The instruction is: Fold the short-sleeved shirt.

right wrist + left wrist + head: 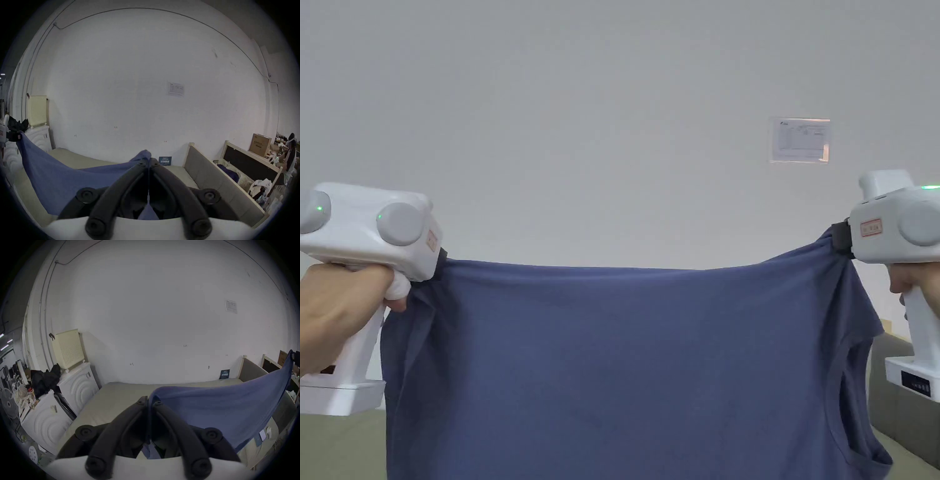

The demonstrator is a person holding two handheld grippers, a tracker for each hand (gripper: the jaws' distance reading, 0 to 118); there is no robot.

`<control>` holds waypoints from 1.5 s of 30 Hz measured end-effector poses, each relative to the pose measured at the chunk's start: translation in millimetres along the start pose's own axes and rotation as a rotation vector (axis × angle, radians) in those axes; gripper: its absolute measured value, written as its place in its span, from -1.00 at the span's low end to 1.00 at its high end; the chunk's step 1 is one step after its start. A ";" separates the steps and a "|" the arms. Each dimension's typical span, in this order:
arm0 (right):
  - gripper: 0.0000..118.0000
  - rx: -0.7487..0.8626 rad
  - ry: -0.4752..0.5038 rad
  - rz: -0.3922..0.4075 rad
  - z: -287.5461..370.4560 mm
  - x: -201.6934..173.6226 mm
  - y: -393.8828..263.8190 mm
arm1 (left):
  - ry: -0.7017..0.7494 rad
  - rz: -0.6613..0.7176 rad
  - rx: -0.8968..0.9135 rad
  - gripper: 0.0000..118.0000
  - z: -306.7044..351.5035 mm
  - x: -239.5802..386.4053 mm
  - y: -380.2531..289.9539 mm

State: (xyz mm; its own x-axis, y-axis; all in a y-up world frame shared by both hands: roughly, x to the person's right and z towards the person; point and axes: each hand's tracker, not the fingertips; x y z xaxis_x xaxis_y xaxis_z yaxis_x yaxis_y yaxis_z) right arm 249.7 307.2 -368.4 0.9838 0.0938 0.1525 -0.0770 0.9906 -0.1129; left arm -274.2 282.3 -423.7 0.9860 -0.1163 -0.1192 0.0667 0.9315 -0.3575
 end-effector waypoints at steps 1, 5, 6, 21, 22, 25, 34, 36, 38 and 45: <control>-1.00 -0.001 -0.006 0.001 -8.7 -1.0 2.4 | 0.002 0.000 0.002 -0.91 -6.8 1.9 4.6; -1.00 0.001 -0.026 -0.015 -48.0 -4.2 9.9 | 0.023 -0.014 0.014 -0.91 -40.6 14.3 20.1; -1.00 0.002 -0.034 -0.038 -57.5 -4.9 9.8 | 0.031 -0.016 0.017 -0.91 -50.8 17.8 22.7; -1.00 -0.125 -0.030 -0.049 -166.0 -31.3 -84.8 | 0.078 -0.033 -0.035 -0.91 -179.9 43.7 -40.4; -1.00 -0.139 -0.023 -0.045 -166.8 -31.9 -96.1 | 0.077 -0.039 -0.055 -0.91 -185.1 44.9 -50.9; -1.00 -0.216 -0.014 -0.012 -155.2 -31.3 -149.9 | 0.015 -0.048 -0.122 -0.91 -190.7 46.4 -98.2; -1.00 -0.424 0.073 0.009 -37.6 -25.9 -324.9 | -0.041 -0.054 -0.311 -0.91 -140.2 33.5 -271.9; -1.00 -0.474 0.102 0.020 -10.3 -17.9 -361.8 | -0.048 -0.066 -0.368 -0.91 -119.5 27.7 -310.0; -1.00 -0.514 0.120 -0.014 24.6 -15.5 -389.4 | -0.053 -0.075 -0.410 -0.91 -94.5 22.5 -345.4; -1.00 -0.585 0.143 -0.074 134.9 -0.9 -455.2 | -0.074 -0.073 -0.481 -0.91 -4.6 2.7 -442.9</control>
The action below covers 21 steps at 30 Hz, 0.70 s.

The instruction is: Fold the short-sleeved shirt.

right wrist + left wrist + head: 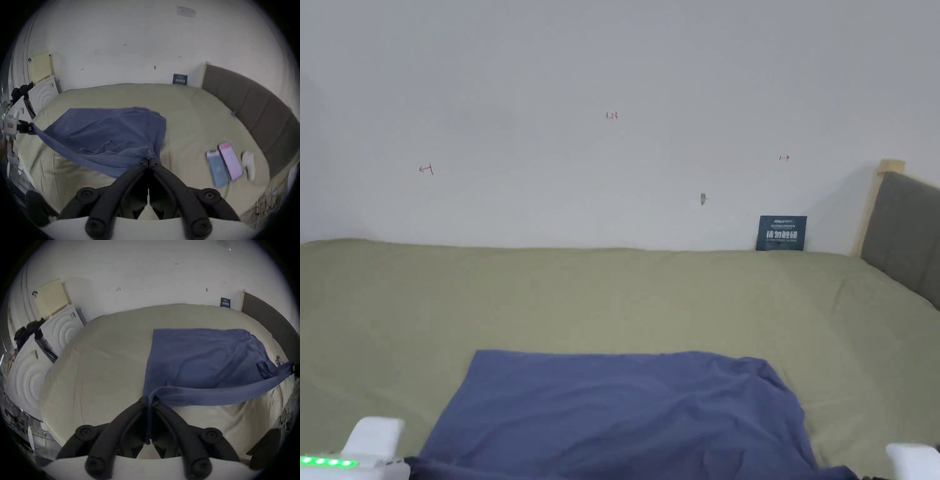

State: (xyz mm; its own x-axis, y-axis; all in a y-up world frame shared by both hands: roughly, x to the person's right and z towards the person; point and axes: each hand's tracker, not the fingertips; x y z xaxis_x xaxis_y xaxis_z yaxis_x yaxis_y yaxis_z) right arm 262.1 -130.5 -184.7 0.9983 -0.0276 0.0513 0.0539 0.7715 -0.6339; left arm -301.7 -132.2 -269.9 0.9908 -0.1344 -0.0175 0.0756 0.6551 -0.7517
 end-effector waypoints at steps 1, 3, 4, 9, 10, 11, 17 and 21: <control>-1.00 -0.014 0.003 -0.024 6.0 1.5 -10.9 | -0.013 0.026 0.002 -0.91 5.6 -2.1 -13.5; -1.00 -0.023 0.012 -0.040 19.7 0.6 -34.3 | -0.031 0.041 -0.014 -0.91 16.5 -7.0 -40.6; -1.00 -0.025 0.008 -0.047 24.5 1.0 -41.6 | -0.038 0.040 -0.019 -0.91 20.7 -8.8 -49.1; -1.00 -0.052 0.015 -0.049 47.9 6.6 -74.1 | -0.049 0.030 -0.048 -0.91 35.7 -19.6 -87.9; -1.00 -0.053 0.016 -0.047 50.4 5.5 -77.7 | -0.056 0.035 -0.051 -0.91 36.2 -21.9 -92.3; -1.00 -0.060 0.017 -0.046 50.7 4.9 -81.0 | -0.065 0.034 -0.062 -0.91 35.7 -23.6 -95.3; -1.00 -0.086 0.010 -0.049 42.0 3.4 -83.3 | -0.076 0.028 -0.076 -0.91 30.8 -24.0 -102.1; -1.00 -0.092 0.010 -0.053 40.2 0.8 -83.1 | -0.080 0.032 -0.083 -0.91 28.5 -23.2 -101.5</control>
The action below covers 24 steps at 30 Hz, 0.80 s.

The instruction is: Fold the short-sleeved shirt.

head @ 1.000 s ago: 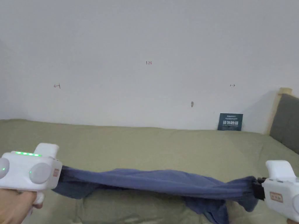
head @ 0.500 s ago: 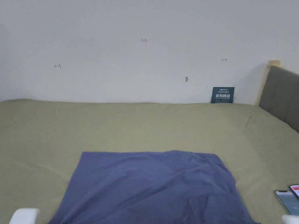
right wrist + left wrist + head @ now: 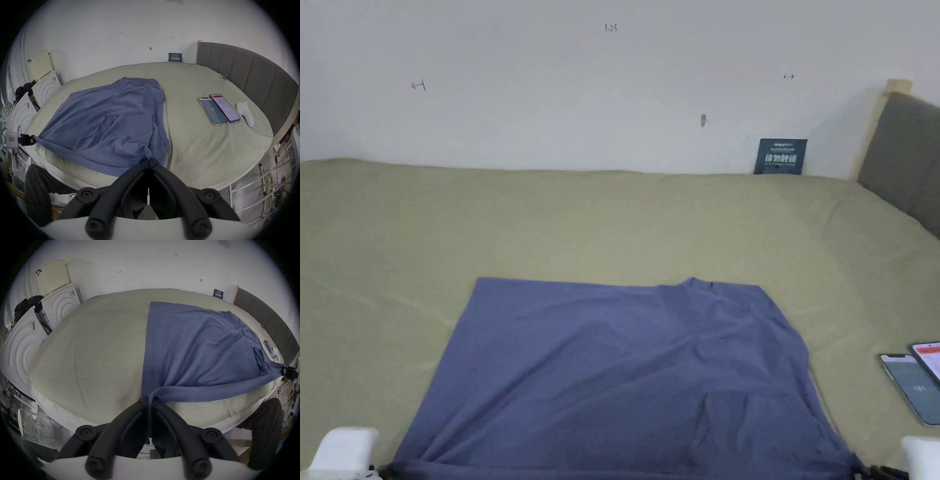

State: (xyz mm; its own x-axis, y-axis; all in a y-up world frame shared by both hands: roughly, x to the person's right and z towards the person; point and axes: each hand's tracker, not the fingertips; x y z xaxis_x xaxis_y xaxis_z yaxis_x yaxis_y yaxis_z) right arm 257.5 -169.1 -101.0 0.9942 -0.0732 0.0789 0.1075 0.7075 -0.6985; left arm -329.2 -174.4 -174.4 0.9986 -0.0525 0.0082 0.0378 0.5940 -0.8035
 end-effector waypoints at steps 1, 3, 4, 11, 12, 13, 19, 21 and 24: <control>-1.00 0.001 0.000 0.004 -0.6 0.3 0.1 | -0.001 0.000 0.000 -0.91 0.1 -0.7 0.4; -1.00 0.000 -0.001 0.006 -0.5 0.4 -0.1 | -0.006 0.007 0.001 -0.91 -0.5 -0.3 -0.5; -0.99 -0.001 -0.001 0.004 -0.4 0.5 -0.3 | -0.011 0.012 0.003 -0.85 -0.3 -1.4 -0.4; 0.83 0.029 -0.009 -0.025 23.9 -1.2 0.6 | -0.029 0.101 0.038 0.91 11.0 -13.3 -8.8; 0.81 0.018 -0.007 -0.022 24.0 0.9 0.6 | -0.032 0.125 0.042 0.91 15.4 -16.8 -9.3; 0.84 0.024 -0.009 -0.023 21.0 5.3 -1.2 | -0.035 0.142 0.050 0.91 19.6 -19.8 -9.8; -1.00 0.061 -0.051 -0.076 33.8 9.8 -4.7 | -0.006 0.171 0.107 -1.00 42.4 -32.4 -11.3; -1.00 0.045 -0.028 -0.088 33.0 11.6 -5.9 | -0.060 0.163 0.065 -1.00 41.6 -35.9 -10.3; -1.00 0.056 -0.048 -0.078 32.6 5.4 -10.2 | -0.100 0.133 0.045 -0.89 38.1 -32.5 -12.9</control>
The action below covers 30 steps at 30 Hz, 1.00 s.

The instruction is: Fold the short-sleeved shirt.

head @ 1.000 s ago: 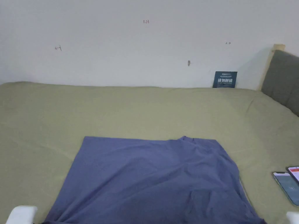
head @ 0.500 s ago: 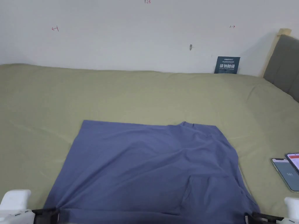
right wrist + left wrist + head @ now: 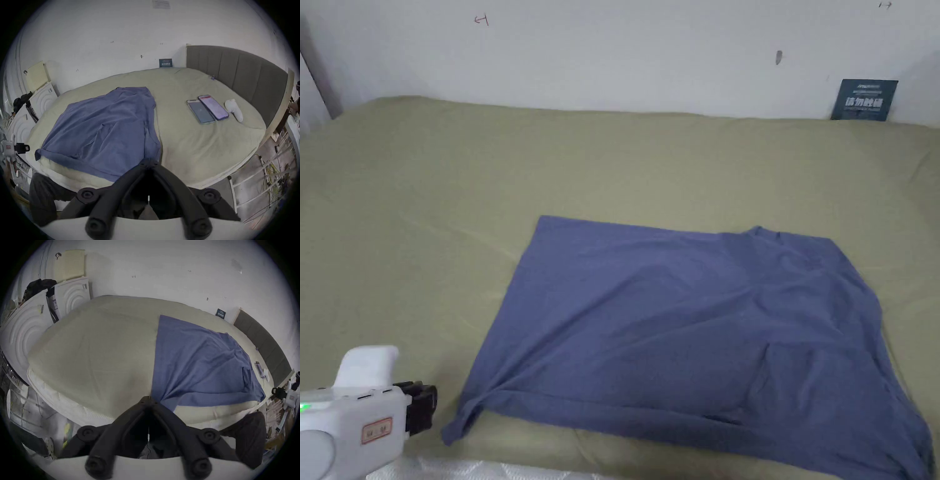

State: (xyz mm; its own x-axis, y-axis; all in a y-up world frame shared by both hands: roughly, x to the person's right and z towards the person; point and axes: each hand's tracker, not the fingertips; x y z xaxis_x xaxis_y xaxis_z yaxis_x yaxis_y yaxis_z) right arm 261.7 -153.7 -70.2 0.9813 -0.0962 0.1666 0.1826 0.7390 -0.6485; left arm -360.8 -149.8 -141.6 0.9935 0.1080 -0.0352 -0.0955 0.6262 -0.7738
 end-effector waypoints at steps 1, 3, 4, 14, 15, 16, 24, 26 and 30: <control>-1.00 -0.002 0.004 0.004 3.8 -2.2 -1.4 | -0.019 -0.007 -0.010 -0.26 -1.5 1.7 -0.8; -1.00 -0.012 0.009 0.001 4.8 -7.3 -5.2 | 0.011 -0.051 -0.067 0.93 -11.7 7.5 -2.9; -1.00 -0.016 0.007 0.000 5.4 -10.0 -6.4 | 0.030 -0.084 -0.087 0.98 -18.6 11.2 -4.2; -1.00 -0.078 0.043 0.011 -18.8 9.1 -7.8 | 0.079 -0.072 -0.083 -0.95 -52.3 22.7 -2.2; -1.00 -0.078 0.046 0.016 -19.1 11.2 -6.8 | 0.065 -0.074 -0.099 -0.95 -50.2 23.7 -0.2; -1.00 -0.080 0.048 0.018 -19.6 12.9 -5.6 | 0.063 -0.081 -0.098 -0.95 -49.6 25.3 0.3; 0.73 -0.163 0.063 0.068 -52.6 3.0 -1.3 | 0.066 -0.104 -0.086 -0.95 -44.0 27.7 5.3; 0.48 -0.197 0.058 0.082 -59.6 0.6 -6.7 | 0.067 -0.103 -0.086 -0.95 -45.4 29.2 6.6; -0.95 -0.223 0.056 0.086 -71.3 5.0 -10.8 | 0.067 -0.103 -0.097 -0.95 -47.5 25.5 8.7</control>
State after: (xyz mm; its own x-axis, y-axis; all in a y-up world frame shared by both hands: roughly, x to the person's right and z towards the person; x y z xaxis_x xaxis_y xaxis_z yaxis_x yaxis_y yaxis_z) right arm 268.9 -209.7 -115.3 0.9945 -0.0808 0.0663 0.1011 0.5812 -0.8075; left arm -333.4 -178.3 -179.2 0.9999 -0.0068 0.0081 0.0106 0.5530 -0.8331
